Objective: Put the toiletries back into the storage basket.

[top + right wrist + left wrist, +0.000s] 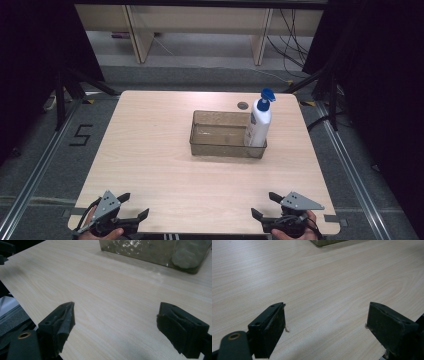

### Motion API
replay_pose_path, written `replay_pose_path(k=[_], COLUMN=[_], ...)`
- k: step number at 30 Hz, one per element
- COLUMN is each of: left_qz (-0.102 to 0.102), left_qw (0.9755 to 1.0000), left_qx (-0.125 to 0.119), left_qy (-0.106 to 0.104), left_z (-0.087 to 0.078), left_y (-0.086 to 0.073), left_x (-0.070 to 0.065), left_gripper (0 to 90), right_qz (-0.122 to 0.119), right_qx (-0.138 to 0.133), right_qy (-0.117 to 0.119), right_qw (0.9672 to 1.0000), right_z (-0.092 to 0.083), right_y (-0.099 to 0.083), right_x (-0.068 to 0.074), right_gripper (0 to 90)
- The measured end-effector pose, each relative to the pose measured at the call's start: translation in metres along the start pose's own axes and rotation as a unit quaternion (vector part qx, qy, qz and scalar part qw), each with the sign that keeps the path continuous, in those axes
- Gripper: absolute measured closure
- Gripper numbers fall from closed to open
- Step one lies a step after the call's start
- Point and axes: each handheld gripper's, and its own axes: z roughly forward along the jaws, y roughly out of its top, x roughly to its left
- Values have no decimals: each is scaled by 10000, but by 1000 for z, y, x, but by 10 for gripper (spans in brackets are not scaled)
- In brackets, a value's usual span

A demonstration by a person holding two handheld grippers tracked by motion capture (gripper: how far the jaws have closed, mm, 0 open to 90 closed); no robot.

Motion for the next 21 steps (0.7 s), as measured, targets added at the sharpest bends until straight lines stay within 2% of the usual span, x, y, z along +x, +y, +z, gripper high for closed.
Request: replay_pose_path(k=[2,4,5,7,9,10,11,12,14,16,19,20,21], left_qz=[-6,-21,-22,34,26,27,16,20,49,52,104,141,80], left_qw=[10000,10000,10000,10000,10000,10000,10000,10000,9999,9999,9998,9997,9998], left_qx=[33,37,33,77,73,69,69,77,124,127,170,205,153], left_qy=[25,16,14,7,7,3,0,-3,19,16,-14,-9,-32], left_z=[0,0,0,0,0,1,1,1,1,1,2,2,4], left_y=[0,0,0,-1,-1,-1,-1,-1,-1,-1,-2,-2,-2], left_x=[0,0,0,1,0,0,0,0,0,-1,-1,0,-1], left_gripper=[149,149,149,148,149,149,149,149,149,149,149,149,149], right_qz=[127,-22,113,21,75,15,78,73,136,5,156,140,186], right_qx=[16,35,16,46,91,85,99,21,49,19,81,35,66], right_qy=[69,-43,59,-6,-22,-107,-8,-55,-73,-133,-111,-114,-104], right_qw=[9999,10000,9999,10000,9999,9999,9999,10000,9999,9999,9998,9998,9998], right_z=[1,-1,-1,-1,-4,-5,-4,-5,-7,-8,-9,-9,-10], right_y=[-1,-2,-3,-4,-4,-5,-5,-6,-7,-7,-7,-8,-7], right_x=[1,0,2,2,3,2,2,2,2,1,3,2,3], right_gripper=[156,156,156,156,157,156,156,156,157,156,156,156,156])
